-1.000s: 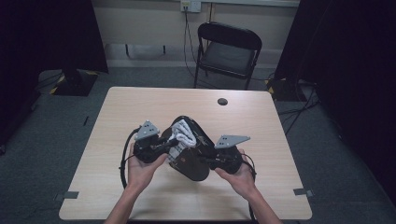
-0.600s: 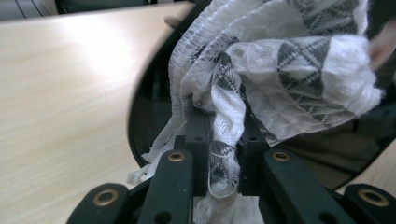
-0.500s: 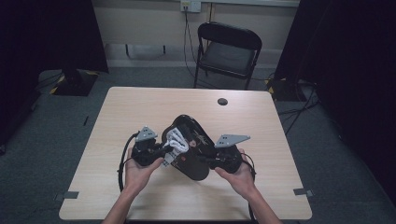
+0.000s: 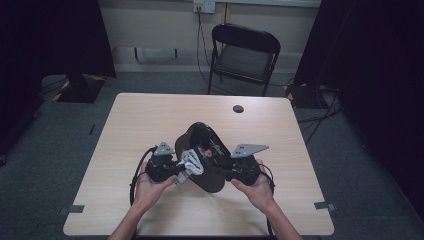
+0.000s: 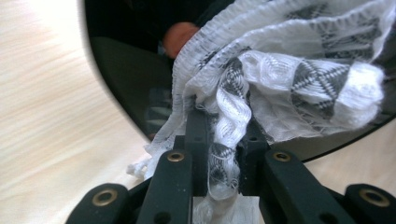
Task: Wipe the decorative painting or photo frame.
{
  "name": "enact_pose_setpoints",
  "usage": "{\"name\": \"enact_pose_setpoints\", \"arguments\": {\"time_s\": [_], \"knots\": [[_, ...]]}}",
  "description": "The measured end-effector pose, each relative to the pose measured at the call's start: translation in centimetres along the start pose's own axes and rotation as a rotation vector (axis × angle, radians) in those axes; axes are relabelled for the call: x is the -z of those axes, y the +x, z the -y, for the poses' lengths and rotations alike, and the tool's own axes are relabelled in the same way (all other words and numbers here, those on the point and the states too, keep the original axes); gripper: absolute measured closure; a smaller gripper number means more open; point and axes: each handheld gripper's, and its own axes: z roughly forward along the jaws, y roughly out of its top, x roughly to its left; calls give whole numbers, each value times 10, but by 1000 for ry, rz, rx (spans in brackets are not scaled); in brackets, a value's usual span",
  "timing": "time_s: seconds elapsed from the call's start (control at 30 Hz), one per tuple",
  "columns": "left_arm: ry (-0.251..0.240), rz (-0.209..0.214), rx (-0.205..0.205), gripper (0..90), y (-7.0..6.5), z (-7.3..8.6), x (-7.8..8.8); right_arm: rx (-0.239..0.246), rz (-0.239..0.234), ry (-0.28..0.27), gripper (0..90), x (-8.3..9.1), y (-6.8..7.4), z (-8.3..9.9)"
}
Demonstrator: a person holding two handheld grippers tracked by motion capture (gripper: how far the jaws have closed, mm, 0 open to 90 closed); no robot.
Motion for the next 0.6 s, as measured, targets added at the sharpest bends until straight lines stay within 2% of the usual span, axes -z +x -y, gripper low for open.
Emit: {"name": "enact_pose_setpoints", "arguments": {"time_s": [0.03,0.1,0.13,0.3,0.4,0.6], "knots": [[-20,-6,26,785,6,-1,4,0,0,0,789,0,0,0],[-50,-16,46,786,10,-3,9,0,-2,1,791,0,0,0],[-56,-21,44,786,12,-6,13,0,-4,1,793,0,-1,0],[-162,-37,65,786,12,-18,29,1,-7,4,797,-1,-1,-1],[-126,-49,59,787,12,-14,21,-1,-9,5,793,-1,-1,-2],[-57,-46,78,787,15,2,3,1,-4,6,788,-4,-3,-6]]}}
